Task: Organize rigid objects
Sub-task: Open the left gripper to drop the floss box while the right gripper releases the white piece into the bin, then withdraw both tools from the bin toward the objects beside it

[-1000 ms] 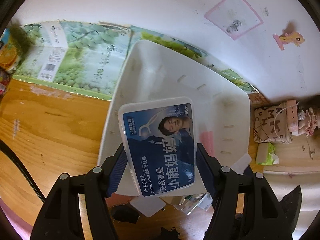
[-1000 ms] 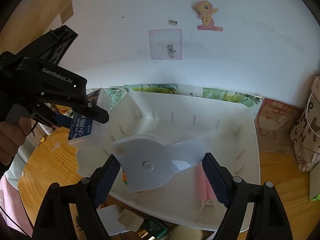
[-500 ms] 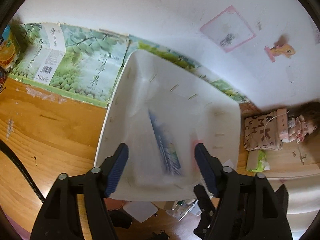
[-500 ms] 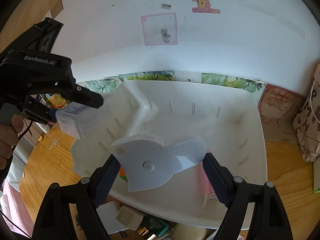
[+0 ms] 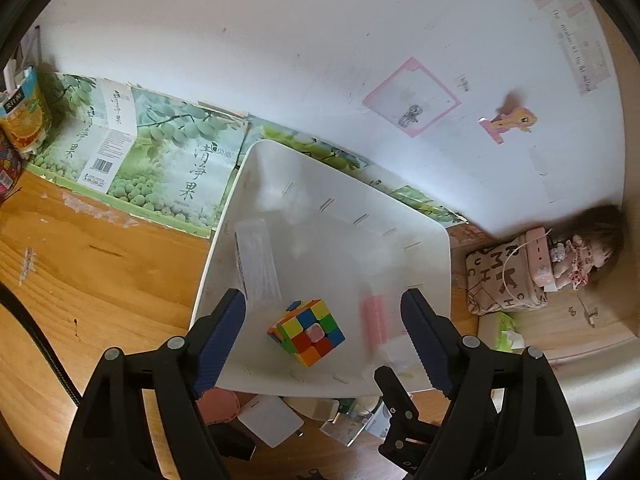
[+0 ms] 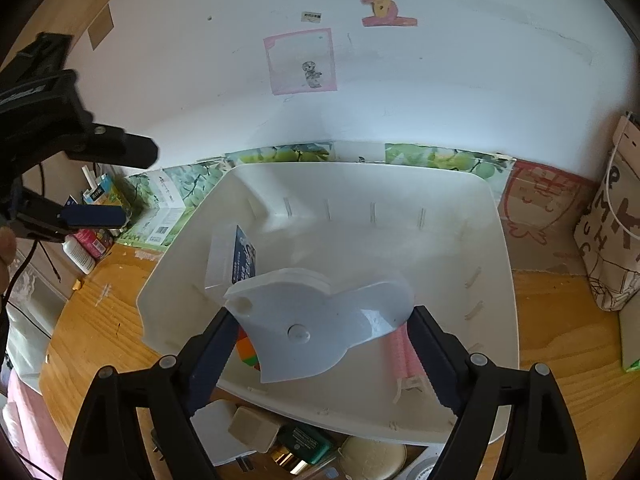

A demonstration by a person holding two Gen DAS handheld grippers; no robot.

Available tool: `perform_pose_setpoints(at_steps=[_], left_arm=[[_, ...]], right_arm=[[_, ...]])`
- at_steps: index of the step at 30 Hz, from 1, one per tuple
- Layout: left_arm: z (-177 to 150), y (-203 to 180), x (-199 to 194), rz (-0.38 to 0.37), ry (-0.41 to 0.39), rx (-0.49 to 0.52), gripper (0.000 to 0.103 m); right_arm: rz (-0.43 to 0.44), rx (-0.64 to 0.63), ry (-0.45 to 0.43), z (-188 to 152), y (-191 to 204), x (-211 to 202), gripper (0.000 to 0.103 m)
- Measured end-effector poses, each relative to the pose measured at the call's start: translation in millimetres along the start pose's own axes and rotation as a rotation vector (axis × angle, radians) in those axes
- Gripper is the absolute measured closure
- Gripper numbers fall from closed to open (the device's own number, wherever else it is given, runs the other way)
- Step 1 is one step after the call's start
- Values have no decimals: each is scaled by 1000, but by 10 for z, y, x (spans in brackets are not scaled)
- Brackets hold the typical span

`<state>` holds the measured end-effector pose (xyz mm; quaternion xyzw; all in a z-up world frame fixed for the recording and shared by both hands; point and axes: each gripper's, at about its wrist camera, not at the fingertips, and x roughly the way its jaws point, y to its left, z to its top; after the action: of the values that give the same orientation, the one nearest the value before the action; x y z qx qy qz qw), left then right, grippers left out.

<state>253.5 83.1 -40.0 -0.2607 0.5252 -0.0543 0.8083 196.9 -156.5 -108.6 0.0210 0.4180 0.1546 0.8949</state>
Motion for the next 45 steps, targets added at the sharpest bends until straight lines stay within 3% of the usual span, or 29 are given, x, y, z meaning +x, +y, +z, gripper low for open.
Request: perform_pose_setpoints(at_steps=[4,11,26,36,45], left_arm=[[-55,-6,-130,4,-35,0,20],[-204,-35,-367,11,-102,9,20],[-694,-120,-923,78,-289,125,18],[-1068,75,-1122,126,-364,106,18],[-1472,278,-1077,176,-373,44,18]], right_arm=[[9,9,-31,-6,-1,-77,0],[24,-4,-77,2,25,-259,0],[13,22,-206,-99,15,-922,0],[67,13,-220,-397,55,-1193,0],[92,33,-187,-691,23,-1263,0]])
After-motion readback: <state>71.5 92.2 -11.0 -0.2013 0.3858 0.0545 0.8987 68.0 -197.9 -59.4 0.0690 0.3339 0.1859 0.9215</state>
